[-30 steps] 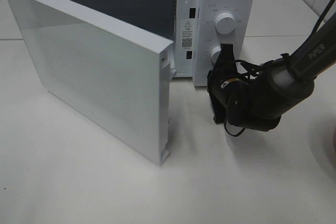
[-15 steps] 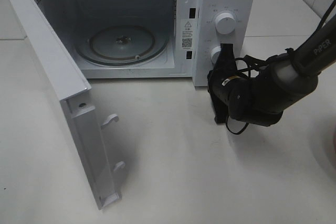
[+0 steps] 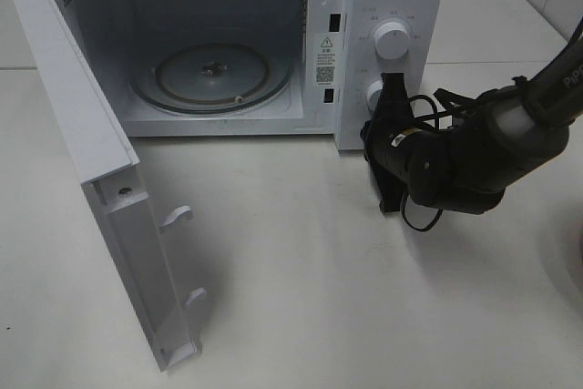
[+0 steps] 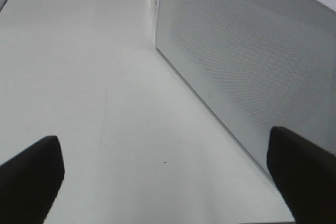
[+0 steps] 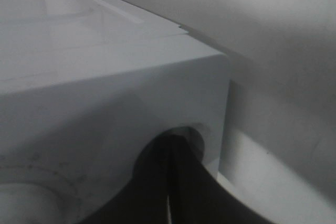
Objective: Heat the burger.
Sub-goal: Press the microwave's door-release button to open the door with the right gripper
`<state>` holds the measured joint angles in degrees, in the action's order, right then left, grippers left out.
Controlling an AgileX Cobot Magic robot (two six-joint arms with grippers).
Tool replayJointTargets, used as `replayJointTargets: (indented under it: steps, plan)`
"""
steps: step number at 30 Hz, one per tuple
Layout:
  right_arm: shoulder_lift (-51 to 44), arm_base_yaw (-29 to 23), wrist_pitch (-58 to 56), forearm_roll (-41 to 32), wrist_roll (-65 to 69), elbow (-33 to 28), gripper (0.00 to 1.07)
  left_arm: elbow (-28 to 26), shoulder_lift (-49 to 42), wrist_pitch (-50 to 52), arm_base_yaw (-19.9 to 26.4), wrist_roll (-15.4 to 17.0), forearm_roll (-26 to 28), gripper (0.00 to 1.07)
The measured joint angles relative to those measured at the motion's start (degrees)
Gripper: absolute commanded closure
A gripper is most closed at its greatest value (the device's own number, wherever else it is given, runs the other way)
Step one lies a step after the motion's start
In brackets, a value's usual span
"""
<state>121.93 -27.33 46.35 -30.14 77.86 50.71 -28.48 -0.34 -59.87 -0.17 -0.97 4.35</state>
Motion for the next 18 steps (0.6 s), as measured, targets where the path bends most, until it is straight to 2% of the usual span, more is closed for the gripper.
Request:
replayJointTargets:
  steps: [11, 18]
  plan:
    - [-4.35, 0.06, 0.74, 3.27, 0.0, -5.1, 1.07, 0.0, 0.0, 0.0, 0.0, 0.0, 0.0, 0.09]
    - [-10.26, 0.06, -3.95, 6.25, 0.0, -10.37, 1.07, 0.0, 0.0, 0.0, 0.0, 0.0, 0.0, 0.09]
